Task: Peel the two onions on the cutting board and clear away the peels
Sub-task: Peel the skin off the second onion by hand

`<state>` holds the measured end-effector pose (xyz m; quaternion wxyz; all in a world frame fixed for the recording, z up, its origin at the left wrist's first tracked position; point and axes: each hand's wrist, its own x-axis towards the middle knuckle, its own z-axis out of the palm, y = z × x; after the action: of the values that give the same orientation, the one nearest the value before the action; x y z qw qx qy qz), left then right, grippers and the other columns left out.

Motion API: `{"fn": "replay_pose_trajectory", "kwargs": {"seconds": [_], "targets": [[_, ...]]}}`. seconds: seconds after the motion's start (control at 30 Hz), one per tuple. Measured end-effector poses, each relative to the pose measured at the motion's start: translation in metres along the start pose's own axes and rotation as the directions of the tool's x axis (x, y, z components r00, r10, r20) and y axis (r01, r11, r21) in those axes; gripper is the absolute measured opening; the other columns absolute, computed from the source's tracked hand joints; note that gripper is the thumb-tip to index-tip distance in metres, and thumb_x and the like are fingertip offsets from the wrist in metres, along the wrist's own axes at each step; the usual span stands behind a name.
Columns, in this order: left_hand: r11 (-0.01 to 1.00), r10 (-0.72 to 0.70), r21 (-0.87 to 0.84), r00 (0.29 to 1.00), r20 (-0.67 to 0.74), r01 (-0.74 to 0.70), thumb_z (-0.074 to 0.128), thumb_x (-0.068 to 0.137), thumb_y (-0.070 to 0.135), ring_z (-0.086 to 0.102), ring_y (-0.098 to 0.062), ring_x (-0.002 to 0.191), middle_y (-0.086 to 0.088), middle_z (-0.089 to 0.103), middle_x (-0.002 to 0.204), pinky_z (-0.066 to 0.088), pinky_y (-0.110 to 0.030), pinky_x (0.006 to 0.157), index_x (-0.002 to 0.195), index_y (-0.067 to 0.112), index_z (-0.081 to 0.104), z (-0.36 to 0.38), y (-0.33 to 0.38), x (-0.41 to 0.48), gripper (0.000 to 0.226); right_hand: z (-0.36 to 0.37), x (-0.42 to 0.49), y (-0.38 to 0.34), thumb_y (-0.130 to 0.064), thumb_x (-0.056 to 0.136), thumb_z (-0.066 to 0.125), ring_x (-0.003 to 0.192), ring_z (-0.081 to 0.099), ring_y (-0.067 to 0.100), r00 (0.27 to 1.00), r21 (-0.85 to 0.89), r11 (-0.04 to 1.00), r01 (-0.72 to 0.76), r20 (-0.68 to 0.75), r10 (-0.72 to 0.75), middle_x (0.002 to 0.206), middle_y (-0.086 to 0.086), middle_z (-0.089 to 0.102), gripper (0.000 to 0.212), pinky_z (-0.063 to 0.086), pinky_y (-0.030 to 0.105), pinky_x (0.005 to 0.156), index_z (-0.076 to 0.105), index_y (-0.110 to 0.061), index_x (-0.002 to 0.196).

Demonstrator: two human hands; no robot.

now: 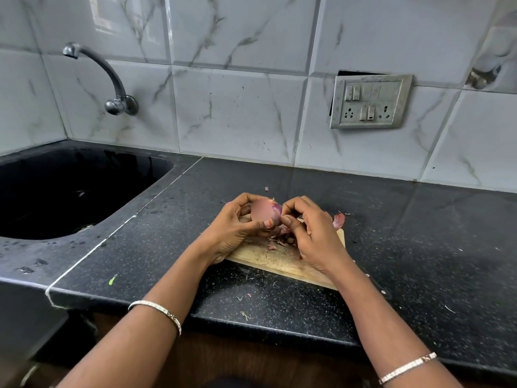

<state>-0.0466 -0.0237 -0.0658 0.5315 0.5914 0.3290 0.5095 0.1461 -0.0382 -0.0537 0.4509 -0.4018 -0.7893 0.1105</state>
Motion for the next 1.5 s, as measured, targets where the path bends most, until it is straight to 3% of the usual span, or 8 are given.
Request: {"fn": "replay_pose_trajectory", "kwargs": {"seconds": [0.37, 0.57, 0.73, 0.83, 0.93, 1.07, 1.3, 1.5], "targets": [[0.985, -0.045, -0.171, 0.994, -0.098, 0.028, 0.064, 0.084, 0.036, 0.076, -0.024, 0.077, -0.009, 0.078, 0.088, 0.064, -0.031, 0.068, 0.121, -0.001, 0.047, 0.006, 0.001, 0.002, 0.055, 0.002, -0.002, 0.004, -0.013, 0.093, 0.068, 0.089, 0.045, 0.014, 0.988, -0.223, 0.975, 0.007, 0.153, 0.029, 0.09, -0.011, 0.057, 0.005, 0.03, 0.011, 0.075, 0.065, -0.016, 0.09], [0.982, -0.082, -0.179, 0.988, -0.13, 0.058, 0.058, 0.085, 0.05, 0.077, -0.029, 0.083, -0.015, 0.075, 0.091, 0.064, -0.034, 0.07, 0.115, 0.002, 0.05, 0.006, 0.003, 0.004, 0.057, 0.002, -0.004, 0.003, -0.023, 0.094, 0.066, 0.097, 0.044, 0.014, 0.98, -0.417, 0.908, -0.029, 0.169, 0.109, 0.096, -0.015, 0.057, 0.005, 0.035, 0.037, 0.084, 0.063, -0.024, 0.098], [0.977, -0.089, -0.205, 0.987, -0.131, 0.061, 0.053, 0.089, 0.054, 0.076, -0.035, 0.093, -0.023, 0.075, 0.101, 0.064, -0.036, 0.077, 0.119, -0.004, 0.058, 0.004, 0.004, 0.005, 0.065, -0.001, -0.006, 0.0, -0.023, 0.096, 0.06, 0.106, 0.045, 0.014, 0.987, -0.535, 0.843, -0.052, 0.102, 0.126, 0.105, -0.014, 0.057, 0.007, 0.024, 0.036, 0.081, 0.057, -0.028, 0.1], [0.979, -0.093, -0.191, 0.988, -0.12, 0.069, 0.056, 0.088, 0.05, 0.076, -0.033, 0.091, -0.021, 0.074, 0.101, 0.065, -0.037, 0.076, 0.112, 0.001, 0.053, 0.005, 0.004, 0.005, 0.055, -0.002, -0.005, -0.004, -0.007, 0.087, 0.061, 0.104, 0.049, 0.009, 0.993, -0.372, 0.921, -0.117, -0.037, 0.111, 0.104, -0.021, 0.056, 0.032, 0.033, 0.04, 0.087, 0.053, -0.035, 0.101], [0.976, -0.094, -0.204, 0.99, -0.103, 0.071, 0.066, 0.082, 0.046, 0.076, -0.035, 0.093, -0.019, 0.075, 0.104, 0.065, -0.036, 0.075, 0.117, 0.001, 0.049, 0.005, 0.003, 0.004, 0.059, -0.005, -0.005, -0.005, -0.02, 0.087, 0.067, 0.086, 0.061, 0.007, 0.985, -0.126, 0.987, -0.104, -0.151, 0.085, 0.088, -0.021, 0.064, 0.02, 0.049, 0.049, 0.083, 0.057, -0.036, 0.096], [0.988, -0.06, -0.145, 0.996, -0.065, 0.05, 0.083, 0.069, 0.039, 0.075, -0.034, 0.099, -0.015, 0.074, 0.112, 0.064, -0.038, 0.078, 0.13, 0.002, 0.048, 0.003, 0.0, 0.002, 0.079, -0.006, -0.003, -0.011, -0.024, 0.087, 0.078, 0.084, 0.066, 0.007, 0.983, 0.048, 0.997, -0.062, -0.169, 0.07, 0.09, -0.012, 0.07, 0.017, 0.051, 0.019, 0.072, 0.068, -0.024, 0.101], [0.992, -0.037, -0.117, 0.997, 0.061, 0.044, 0.081, 0.071, 0.002, 0.072, -0.032, 0.102, -0.016, 0.066, 0.126, 0.065, -0.04, 0.073, 0.136, 0.013, 0.06, 0.0, 0.003, -0.001, 0.069, -0.007, 0.0, -0.009, -0.02, 0.085, 0.08, 0.086, 0.066, 0.009, 0.989, 0.098, 0.991, -0.088, -0.111, 0.099, 0.093, -0.01, 0.07, 0.011, 0.046, 0.014, 0.075, 0.073, -0.022, 0.094], [0.995, -0.039, -0.086, 0.996, 0.077, 0.046, 0.076, 0.074, -0.018, 0.075, -0.029, 0.094, -0.007, 0.075, 0.108, 0.065, -0.041, 0.067, 0.129, 0.011, 0.063, -0.001, 0.003, -0.001, 0.063, -0.007, -0.001, -0.012, -0.013, 0.082, 0.081, 0.081, 0.064, 0.006, 0.988, 0.095, 0.99, -0.103, -0.106, 0.113, 0.086, -0.008, 0.07, 0.009, 0.04, 0.007, 0.073, 0.073, -0.017, 0.086]]}}
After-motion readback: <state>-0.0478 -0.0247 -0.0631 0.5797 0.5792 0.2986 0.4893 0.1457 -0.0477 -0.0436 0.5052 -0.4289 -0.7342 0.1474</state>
